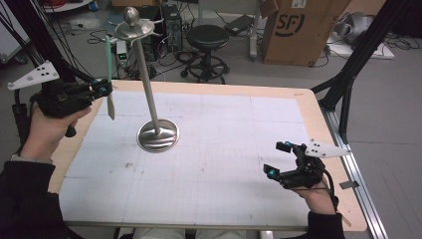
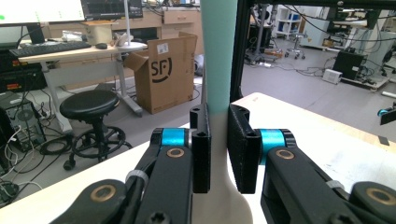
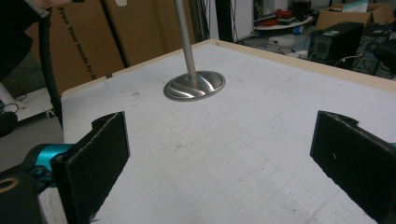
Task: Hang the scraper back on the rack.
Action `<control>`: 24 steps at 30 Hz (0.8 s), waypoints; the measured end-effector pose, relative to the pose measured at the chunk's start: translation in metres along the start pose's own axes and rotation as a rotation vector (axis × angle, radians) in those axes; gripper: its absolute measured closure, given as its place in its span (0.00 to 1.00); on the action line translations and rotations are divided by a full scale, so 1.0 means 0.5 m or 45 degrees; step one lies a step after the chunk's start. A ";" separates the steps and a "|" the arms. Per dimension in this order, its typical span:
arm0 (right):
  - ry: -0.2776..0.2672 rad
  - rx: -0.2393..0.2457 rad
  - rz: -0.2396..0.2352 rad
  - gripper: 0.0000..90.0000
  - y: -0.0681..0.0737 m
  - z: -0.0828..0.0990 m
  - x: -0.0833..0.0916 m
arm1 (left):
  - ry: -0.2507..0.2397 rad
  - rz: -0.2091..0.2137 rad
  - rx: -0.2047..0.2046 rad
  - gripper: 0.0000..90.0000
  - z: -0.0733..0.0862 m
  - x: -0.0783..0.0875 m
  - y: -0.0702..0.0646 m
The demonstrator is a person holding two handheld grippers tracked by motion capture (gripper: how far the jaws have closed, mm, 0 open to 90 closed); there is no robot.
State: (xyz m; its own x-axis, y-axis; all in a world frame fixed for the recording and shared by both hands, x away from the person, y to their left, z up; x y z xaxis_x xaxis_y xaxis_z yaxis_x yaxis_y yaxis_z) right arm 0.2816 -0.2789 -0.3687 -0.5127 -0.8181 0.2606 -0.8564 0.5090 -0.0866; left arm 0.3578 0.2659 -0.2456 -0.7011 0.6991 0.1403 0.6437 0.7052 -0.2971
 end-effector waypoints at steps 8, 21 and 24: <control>0.005 -0.005 -0.004 0.04 0.002 0.000 0.000 | 0.005 -0.018 -0.049 0.83 0.008 -0.014 -0.008; 0.002 0.001 -0.005 0.04 0.001 -0.001 -0.003 | -0.023 0.023 -0.134 0.37 0.101 -0.035 -0.032; 0.007 0.003 -0.008 0.04 0.001 -0.001 -0.006 | -0.039 0.016 -0.137 0.22 0.123 -0.041 -0.038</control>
Point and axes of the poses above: each handheld gripper's, and its own axes: x roughly backward along the jaws, z roughly out of its underside, y roughly to its left, the point moved 3 cm from there along -x, roughly forward along the jaws, and after that the axes turned 15 degrees about x, right-handed, at the moved point
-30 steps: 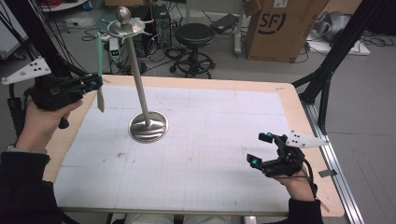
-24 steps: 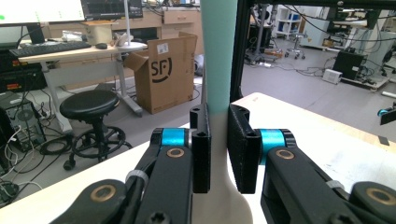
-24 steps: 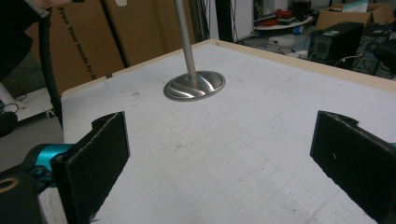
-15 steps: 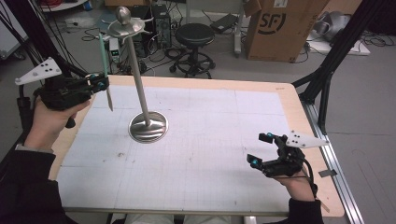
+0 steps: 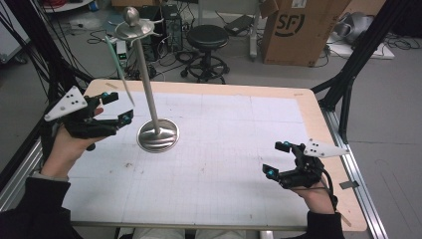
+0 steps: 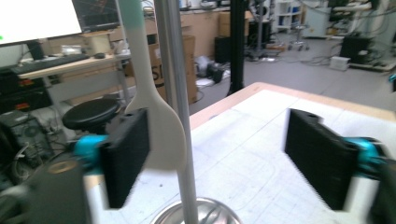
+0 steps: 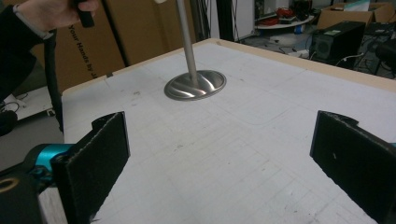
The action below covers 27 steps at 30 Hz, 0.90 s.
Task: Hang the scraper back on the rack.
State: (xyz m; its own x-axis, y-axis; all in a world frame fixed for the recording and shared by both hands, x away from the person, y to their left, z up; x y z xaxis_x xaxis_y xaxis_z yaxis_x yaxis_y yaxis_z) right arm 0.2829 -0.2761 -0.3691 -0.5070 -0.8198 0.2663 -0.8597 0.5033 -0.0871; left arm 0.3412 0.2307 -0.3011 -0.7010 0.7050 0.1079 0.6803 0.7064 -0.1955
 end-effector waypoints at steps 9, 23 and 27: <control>0.001 -0.008 0.009 0.04 0.000 0.003 0.002 | 0.042 0.096 0.069 0.07 0.068 -0.017 -0.028; -0.016 -0.001 0.048 0.04 -0.003 0.010 0.006 | 0.090 0.079 0.082 0.07 0.165 -0.021 -0.030; -0.015 -0.013 0.064 0.04 -0.008 0.018 0.005 | 0.143 0.057 0.106 0.07 0.178 -0.015 -0.027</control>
Point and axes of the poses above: each handheld gripper's, and its own axes: x roughly backward along the jaws, z roughly out of its underside, y roughly to its left, the point moved 3 cm from there along -x, roughly forward along the jaws, and after that the axes turned 15 degrees about x, right-handed, at the moved point
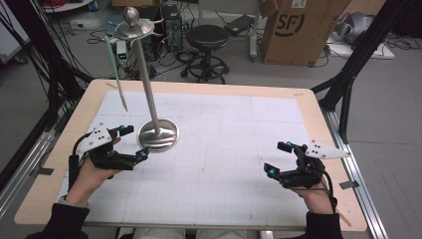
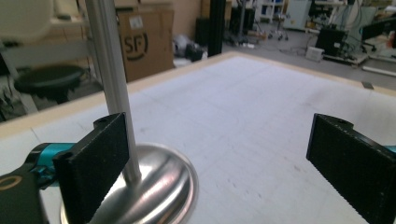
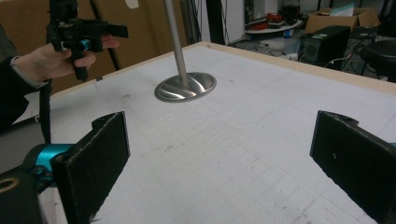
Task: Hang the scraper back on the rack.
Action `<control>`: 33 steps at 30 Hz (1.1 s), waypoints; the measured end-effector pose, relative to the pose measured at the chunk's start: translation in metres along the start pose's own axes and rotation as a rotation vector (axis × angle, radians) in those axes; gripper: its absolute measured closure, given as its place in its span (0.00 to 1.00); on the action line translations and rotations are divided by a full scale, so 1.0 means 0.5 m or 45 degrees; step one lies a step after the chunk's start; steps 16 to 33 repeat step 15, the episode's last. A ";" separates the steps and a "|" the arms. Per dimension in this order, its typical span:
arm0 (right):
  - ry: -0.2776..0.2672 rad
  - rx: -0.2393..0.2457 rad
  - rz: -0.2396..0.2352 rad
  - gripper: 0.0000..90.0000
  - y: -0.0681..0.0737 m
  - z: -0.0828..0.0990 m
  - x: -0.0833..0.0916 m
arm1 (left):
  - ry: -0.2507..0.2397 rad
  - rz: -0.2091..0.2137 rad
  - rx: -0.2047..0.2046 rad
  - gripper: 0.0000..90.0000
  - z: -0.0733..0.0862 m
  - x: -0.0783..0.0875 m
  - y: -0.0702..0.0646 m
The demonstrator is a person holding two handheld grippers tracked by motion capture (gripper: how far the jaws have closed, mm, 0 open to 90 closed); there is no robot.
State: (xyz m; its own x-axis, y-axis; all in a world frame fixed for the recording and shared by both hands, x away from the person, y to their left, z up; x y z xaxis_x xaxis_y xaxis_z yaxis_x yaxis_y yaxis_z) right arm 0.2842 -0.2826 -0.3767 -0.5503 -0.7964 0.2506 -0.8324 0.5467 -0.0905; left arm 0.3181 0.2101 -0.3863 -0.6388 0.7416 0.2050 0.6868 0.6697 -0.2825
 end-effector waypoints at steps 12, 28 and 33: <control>-0.017 0.006 0.033 0.04 0.002 0.003 0.002 | -0.027 0.022 0.055 0.07 0.016 0.015 0.006; -0.021 0.008 0.034 0.04 0.002 0.003 0.002 | -0.019 0.013 0.051 0.07 0.018 0.014 0.010; -0.021 0.008 0.034 0.04 0.002 0.003 0.002 | -0.019 0.013 0.051 0.07 0.018 0.014 0.010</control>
Point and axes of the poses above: each handheld gripper's, and its own axes: x roughly backward along the jaws, z roughly out of its underside, y roughly to its left, the point moved 3 cm from there along -x, roughly forward along the jaws, and after that the axes turned 15 degrees about x, right-handed, at the moved point
